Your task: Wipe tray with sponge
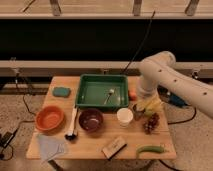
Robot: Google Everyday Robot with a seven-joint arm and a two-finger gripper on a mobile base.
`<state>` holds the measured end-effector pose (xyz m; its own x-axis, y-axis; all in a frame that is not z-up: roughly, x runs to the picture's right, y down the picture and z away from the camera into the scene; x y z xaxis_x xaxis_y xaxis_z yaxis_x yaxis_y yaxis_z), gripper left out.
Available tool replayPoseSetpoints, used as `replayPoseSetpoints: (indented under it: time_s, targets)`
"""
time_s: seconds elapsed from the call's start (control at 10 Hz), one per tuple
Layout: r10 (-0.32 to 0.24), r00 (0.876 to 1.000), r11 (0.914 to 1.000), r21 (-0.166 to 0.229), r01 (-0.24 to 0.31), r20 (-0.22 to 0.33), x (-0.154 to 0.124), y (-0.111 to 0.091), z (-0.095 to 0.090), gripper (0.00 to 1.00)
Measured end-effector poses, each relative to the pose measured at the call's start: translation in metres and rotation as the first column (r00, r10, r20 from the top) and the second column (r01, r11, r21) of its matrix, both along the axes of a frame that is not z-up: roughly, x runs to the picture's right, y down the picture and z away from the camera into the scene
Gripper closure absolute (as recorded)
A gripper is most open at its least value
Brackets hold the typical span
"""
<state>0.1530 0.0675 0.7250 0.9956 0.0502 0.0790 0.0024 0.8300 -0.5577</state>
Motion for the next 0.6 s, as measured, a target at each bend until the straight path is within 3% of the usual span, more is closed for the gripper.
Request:
replayPoseSetpoints:
  time_s: [0.3, 0.6]
  targets:
    - [0.042, 0.996, 0.9991, -0.012, -0.041, 0.074, -0.080, -0.004, 0.023, 0.35]
    - [0.100, 0.982, 0.9949, -0.031, -0.096, 0.163, -0.150, -0.005, 0.046, 0.35]
